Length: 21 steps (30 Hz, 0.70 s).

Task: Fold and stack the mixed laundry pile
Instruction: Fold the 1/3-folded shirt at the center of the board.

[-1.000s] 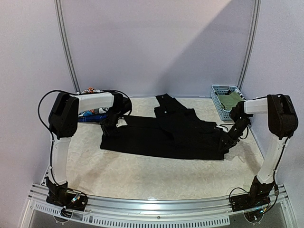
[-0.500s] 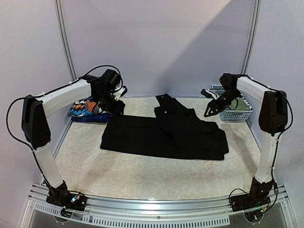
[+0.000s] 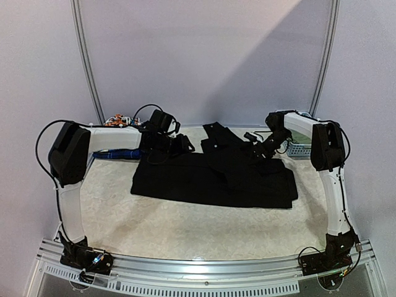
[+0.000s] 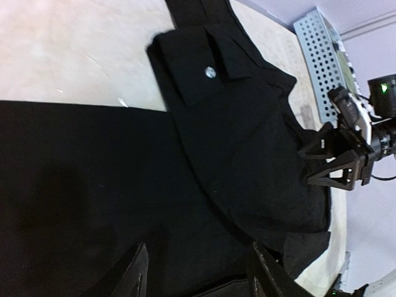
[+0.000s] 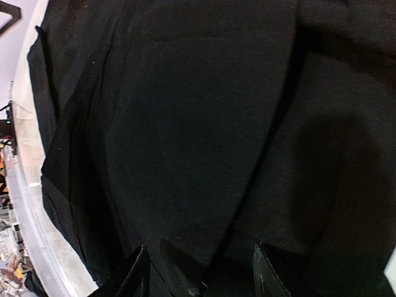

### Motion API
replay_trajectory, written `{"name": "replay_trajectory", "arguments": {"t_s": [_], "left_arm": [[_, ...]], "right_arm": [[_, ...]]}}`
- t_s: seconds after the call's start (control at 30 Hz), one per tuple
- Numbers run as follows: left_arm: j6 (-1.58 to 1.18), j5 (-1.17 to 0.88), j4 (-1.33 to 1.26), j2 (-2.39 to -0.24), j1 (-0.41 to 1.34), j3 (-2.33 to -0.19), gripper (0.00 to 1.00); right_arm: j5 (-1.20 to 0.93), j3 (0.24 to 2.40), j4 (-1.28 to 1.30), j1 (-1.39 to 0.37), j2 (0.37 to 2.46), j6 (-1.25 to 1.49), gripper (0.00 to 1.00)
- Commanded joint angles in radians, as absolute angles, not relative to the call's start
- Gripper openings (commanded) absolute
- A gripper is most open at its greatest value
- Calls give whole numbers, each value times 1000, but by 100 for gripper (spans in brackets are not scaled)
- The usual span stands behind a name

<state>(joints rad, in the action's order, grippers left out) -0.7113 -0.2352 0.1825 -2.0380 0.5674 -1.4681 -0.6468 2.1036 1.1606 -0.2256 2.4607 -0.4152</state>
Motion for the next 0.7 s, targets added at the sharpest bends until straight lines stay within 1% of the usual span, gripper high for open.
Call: {"name": "replay_trajectory", "arguments": {"t_s": [0.0,0.13,0.2,0.27,0.33,0.37,0.4,0.43,0.67], "left_arm": [[-813,-321,45,-2108,598,-1466,55],[-844,-354,18,-2180,618,-1503,55],[-858,-360,18,-2206,626,-1520,54],[-871,-363,-25,-2221,632,-1527,54],[-882,-368,-39,-2225,634,-1528,54],[-884,-368,-41,-2225,634,-1528,54],[-881,-367,-41,-2221,634,-1527,54],[-879,-366,-41,-2217,634,-1524,54],[-821,-365,-53,-2183,635,-1494,55]], "right_arm": [[-755,2132,1173,-249,2497,-424,56],[-801,2135,1135,-260,2509,-403,55],[-822,2136,1106,-261,2510,-382,52],[-838,2142,1076,-261,2508,-359,41],[-849,2148,1043,-261,2504,-342,23],[-860,2154,1033,-261,2499,-327,11],[-876,2159,1022,-261,2495,-318,3],[-892,2162,1011,-261,2483,-308,1],[-935,2113,943,-261,2357,-262,0]]}}
